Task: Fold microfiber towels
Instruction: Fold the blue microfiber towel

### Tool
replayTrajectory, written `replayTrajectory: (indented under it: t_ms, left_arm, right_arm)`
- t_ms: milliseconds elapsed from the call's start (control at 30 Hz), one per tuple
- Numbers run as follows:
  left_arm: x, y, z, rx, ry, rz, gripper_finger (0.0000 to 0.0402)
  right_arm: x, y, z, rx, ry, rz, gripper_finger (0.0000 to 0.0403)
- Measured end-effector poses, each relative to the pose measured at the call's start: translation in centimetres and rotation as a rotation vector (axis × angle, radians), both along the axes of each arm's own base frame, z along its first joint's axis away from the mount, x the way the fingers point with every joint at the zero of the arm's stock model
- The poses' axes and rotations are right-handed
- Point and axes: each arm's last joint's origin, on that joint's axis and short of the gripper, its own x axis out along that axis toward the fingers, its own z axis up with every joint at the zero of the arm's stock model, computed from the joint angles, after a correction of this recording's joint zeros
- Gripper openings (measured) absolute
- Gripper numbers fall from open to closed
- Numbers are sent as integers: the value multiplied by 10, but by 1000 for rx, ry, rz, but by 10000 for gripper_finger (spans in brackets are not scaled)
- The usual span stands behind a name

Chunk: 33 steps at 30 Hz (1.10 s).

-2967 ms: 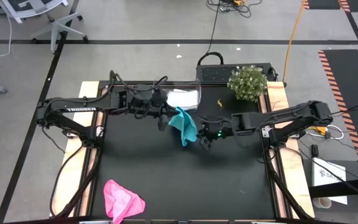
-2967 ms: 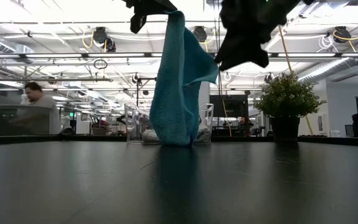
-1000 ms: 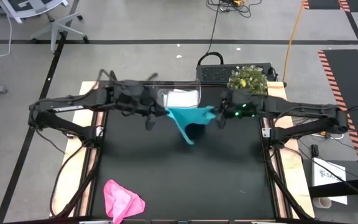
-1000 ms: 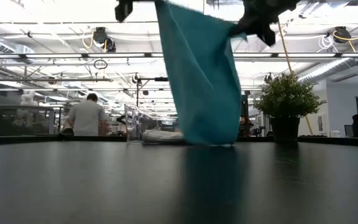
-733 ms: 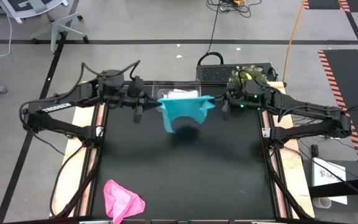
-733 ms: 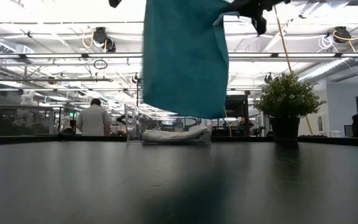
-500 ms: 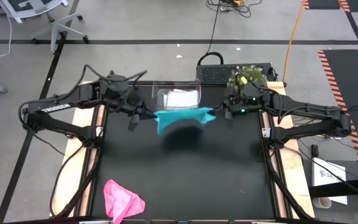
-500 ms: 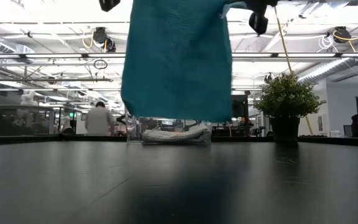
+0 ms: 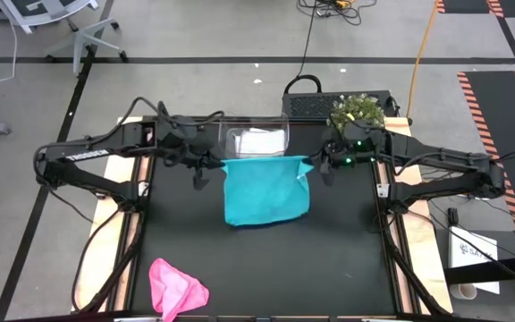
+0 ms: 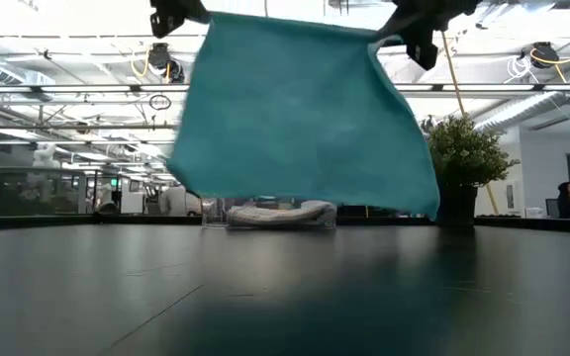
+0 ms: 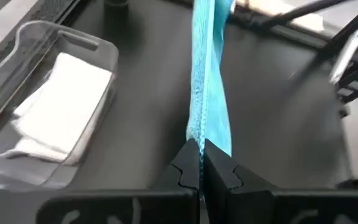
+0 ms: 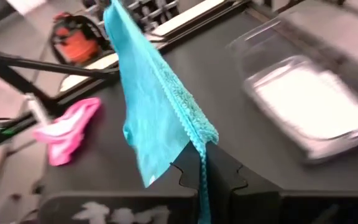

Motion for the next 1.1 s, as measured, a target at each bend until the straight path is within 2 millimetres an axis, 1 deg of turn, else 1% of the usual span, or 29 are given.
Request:
replayTrajectory:
  t_ms: [100, 267, 333, 467, 567, 767, 933, 1100]
  left_arm:
    - [8, 5, -5, 45, 14, -22, 5]
    - [19, 15, -17, 87, 71, -42, 3]
    - [20, 18, -19, 101, 81, -46, 5]
    - [18, 25, -19, 142, 88, -39, 3]
    - [14, 32, -15, 176, 84, -10, 5]
    - [10, 43, 4, 251, 39, -2, 4]
    - [7, 49, 4, 269, 48, -13, 3]
    - [5, 55, 5, 281, 45, 2, 3]
  right_arm:
    - [-2, -7, 0, -50, 8, -7, 0]
    - [-4, -13, 0, -173, 36, 0, 0]
    - [-4, -13, 0, -225, 49, 10, 0]
    - [-4, -13, -1, -275, 63, 20, 0]
    - [-4, -15, 0, -330, 77, 16, 0]
    - [-5, -19, 0, -366, 90, 1, 0]
    - [-5, -20, -3, -394, 124, 25, 0]
    - [-8, -29, -2, -416, 125, -4, 0]
